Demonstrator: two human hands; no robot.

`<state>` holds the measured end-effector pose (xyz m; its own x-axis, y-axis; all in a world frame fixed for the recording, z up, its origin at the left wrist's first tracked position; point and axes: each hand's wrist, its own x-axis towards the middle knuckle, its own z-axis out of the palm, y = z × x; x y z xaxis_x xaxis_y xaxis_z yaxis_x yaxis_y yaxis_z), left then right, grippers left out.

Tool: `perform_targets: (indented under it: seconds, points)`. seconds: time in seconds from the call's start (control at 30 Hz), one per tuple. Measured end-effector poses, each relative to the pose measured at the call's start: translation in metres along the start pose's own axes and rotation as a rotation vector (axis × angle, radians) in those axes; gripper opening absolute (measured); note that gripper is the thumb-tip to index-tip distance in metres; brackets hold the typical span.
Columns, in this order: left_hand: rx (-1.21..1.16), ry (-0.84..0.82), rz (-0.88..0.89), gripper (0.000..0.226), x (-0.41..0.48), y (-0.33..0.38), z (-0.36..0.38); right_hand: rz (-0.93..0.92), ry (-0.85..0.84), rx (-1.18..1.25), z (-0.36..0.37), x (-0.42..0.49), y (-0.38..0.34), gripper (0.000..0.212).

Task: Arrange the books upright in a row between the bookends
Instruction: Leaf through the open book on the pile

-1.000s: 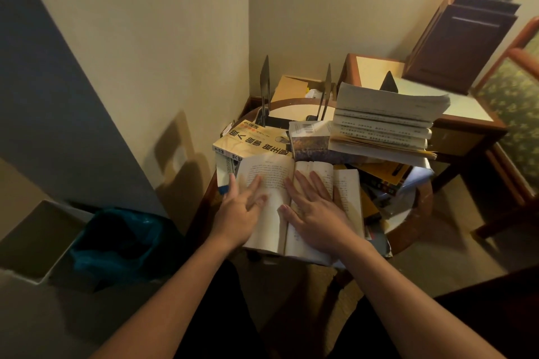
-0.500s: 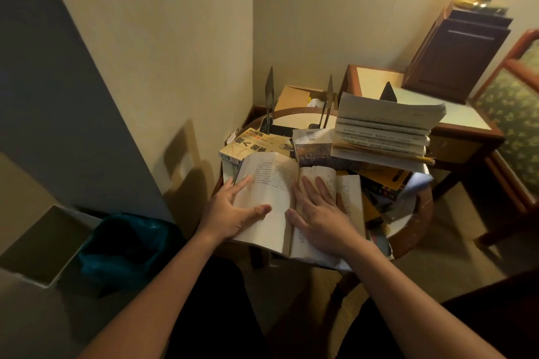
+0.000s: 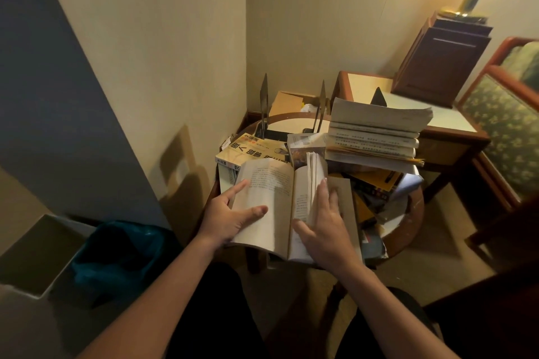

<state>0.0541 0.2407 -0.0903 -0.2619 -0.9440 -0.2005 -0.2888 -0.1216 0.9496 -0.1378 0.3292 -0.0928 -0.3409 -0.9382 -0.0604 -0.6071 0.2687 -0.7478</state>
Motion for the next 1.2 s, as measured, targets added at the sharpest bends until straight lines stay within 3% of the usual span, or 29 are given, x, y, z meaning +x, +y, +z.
perform_targets:
  seconds: [0.33, 0.47, 0.7, 0.83, 0.97, 1.03, 1.2]
  points:
    - [-0.142, 0.018, 0.029, 0.078, -0.003, 0.001, 0.012, -0.070, 0.028, 0.112, -0.004, 0.006, -0.023, 0.090]
    - [-0.174, 0.014, 0.008, 0.078, -0.002, 0.002, 0.010, -0.127, 0.004, -0.098, 0.000, 0.010, -0.033, 0.087]
    - [-0.107, 0.005, 0.035, 0.049, 0.003, -0.003, 0.007, -0.111, -0.073, -0.325, 0.006, 0.008, -0.035, 0.076]
    - [-0.174, 0.060, -0.014, 0.036, 0.003, 0.000, 0.009, -0.125, -0.098, -0.375, 0.004, 0.012, -0.029, 0.058]
    - [-0.233, 0.086, -0.068, 0.024, 0.004, 0.004, 0.009, -0.158, -0.131, -0.589, 0.000, 0.015, -0.017, 0.057]
    - [-0.175, 0.073, -0.068, 0.034, 0.003, 0.002, 0.008, -0.181, -0.139, -0.651, 0.000, 0.018, -0.011, 0.058]
    - [-0.044, -0.037, -0.099, 0.104, 0.008, -0.011, 0.004, -0.186, -0.202, -0.648, 0.000, 0.029, -0.005, 0.063]
